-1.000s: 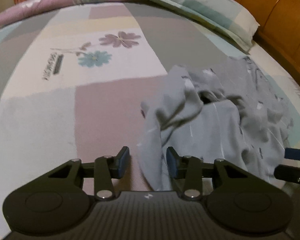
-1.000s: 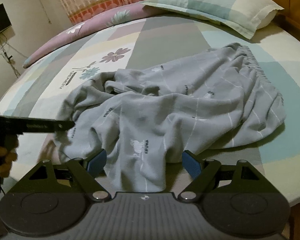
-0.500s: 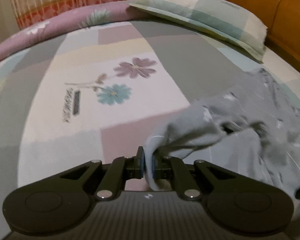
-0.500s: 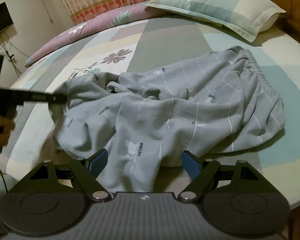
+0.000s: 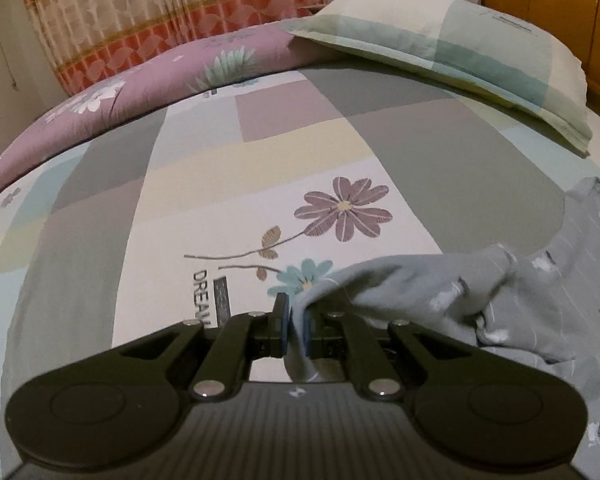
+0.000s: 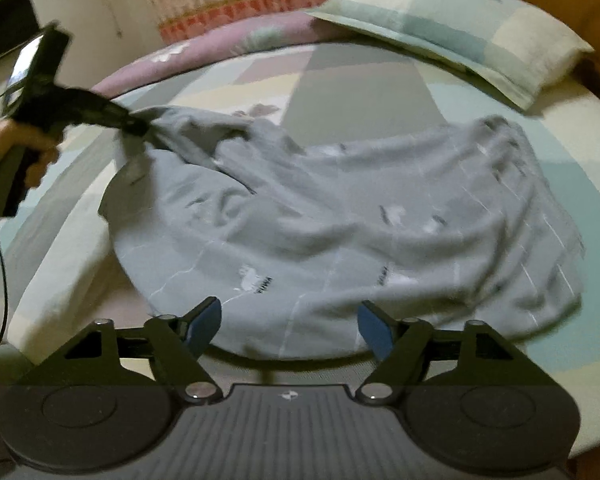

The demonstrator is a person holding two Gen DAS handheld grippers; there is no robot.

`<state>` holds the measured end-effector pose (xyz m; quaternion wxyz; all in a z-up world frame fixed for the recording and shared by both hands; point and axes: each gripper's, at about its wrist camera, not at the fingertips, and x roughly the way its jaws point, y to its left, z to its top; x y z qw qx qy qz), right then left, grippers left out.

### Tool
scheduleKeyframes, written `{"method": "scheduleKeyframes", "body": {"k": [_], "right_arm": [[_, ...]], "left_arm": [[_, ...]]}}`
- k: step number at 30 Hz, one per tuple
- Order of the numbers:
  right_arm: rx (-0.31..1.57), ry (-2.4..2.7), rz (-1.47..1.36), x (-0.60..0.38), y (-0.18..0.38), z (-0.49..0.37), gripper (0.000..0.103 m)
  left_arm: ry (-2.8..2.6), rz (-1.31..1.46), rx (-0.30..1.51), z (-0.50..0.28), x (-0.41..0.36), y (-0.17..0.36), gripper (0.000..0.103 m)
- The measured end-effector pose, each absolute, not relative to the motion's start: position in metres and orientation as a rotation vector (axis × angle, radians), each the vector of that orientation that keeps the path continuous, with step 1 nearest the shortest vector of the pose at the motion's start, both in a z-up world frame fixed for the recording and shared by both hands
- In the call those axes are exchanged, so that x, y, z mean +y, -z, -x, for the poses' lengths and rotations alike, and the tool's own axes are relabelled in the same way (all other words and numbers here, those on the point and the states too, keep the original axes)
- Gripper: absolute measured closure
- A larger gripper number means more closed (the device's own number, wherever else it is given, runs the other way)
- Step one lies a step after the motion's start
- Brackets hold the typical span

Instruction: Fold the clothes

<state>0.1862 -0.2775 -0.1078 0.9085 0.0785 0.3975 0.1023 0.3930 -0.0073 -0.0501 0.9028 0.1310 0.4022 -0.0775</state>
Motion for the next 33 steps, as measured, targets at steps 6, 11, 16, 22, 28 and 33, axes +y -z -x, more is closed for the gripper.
{"method": "scheduleKeyframes", "body": {"k": [6,11,16,22,28,33], "right_arm": [[0.815,-0.348,-0.015,-0.227,0.111,-0.202,0.029],[0.805,-0.448,0.126,-0.182,0.117,-0.213,0.029],[0.769,-0.514,0.306,-0.136,0.124,-0.224,0.033],[0.687,-0.458,0.609,-0.094,0.144,-0.225,0.09],[0.707,-0.442,0.514,-0.116,0.115,-0.219,0.099],[0.699,-0.395,0.524,-0.148,0.096,-0.194,0.1]], "left_arm": [[0.243,-0.307,0.903,-0.399,-0.015,0.074,0.07],[0.272,-0.339,0.932,-0.374,-0.002,0.086,0.054],[0.276,-0.31,0.948,-0.345,0.028,0.086,0.041],[0.285,-0.251,0.954,-0.316,0.056,0.09,0.04],[0.307,-0.24,0.955,-0.295,0.054,0.094,0.038],[0.338,-0.22,0.949,-0.277,0.041,0.091,0.038]]}}
